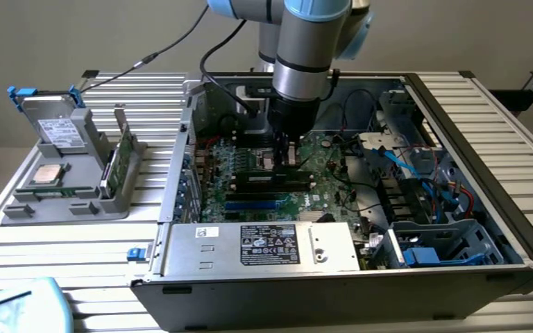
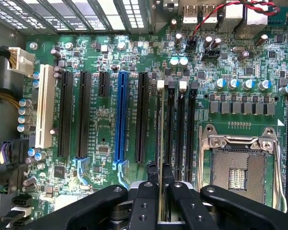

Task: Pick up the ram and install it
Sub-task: 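Insert the ram into the slot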

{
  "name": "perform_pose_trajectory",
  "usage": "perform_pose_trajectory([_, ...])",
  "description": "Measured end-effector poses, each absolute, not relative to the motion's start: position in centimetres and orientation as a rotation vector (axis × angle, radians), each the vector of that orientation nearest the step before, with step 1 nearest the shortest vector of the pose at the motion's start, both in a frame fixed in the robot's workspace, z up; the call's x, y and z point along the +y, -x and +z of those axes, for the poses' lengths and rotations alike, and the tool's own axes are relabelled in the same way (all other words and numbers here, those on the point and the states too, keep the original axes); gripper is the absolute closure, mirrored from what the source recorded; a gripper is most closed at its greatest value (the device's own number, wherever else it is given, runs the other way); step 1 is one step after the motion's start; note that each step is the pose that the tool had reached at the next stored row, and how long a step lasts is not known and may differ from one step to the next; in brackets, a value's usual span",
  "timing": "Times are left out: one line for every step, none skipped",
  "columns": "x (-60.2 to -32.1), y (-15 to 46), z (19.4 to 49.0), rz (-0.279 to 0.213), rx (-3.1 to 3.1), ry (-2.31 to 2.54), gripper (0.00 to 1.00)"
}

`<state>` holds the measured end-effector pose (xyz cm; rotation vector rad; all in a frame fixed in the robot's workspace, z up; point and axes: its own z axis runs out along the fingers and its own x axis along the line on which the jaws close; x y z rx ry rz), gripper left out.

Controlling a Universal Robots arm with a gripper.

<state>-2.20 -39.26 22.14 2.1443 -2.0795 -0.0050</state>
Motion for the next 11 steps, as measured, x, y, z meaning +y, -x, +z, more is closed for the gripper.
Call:
perform_pose_trajectory([-39.25, 2.2, 22.09, -0.005, -2.08, -2.145, 0.86])
perform_pose_trajectory([-39.25, 2.2, 22.04, -0.005, -2.08, -2.144, 0.86])
perform_pose_trajectory([-39.26, 2.2, 21.98, -0.005, -2.08, -2.144, 0.86])
perform_pose_trajectory([-39.26, 2.2, 21.92, -0.004, -2.08, -2.143, 0.86])
perform_pose_trajectory([-39.26, 2.2, 21.89, -0.004, -2.08, -2.143, 0.86])
perform_pose_trajectory([-39.26, 2.2, 21.88, -0.003, -2.08, -2.142, 0.86])
perform_pose_trajectory([-39.27, 2.2, 21.88, -0.003, -2.08, -2.142, 0.86])
perform_pose_trajectory([-39.27, 2.21, 21.87, -0.003, -2.08, -2.142, 0.86])
perform_pose_trajectory([-39.26, 2.21, 21.86, -0.003, -2.08, -2.142, 0.86])
perform_pose_trajectory([-39.26, 2.21, 21.86, -0.003, -2.08, -2.142, 0.86])
perform_pose_trajectory([-39.26, 2.21, 21.86, -0.003, -2.08, -2.141, 0.86])
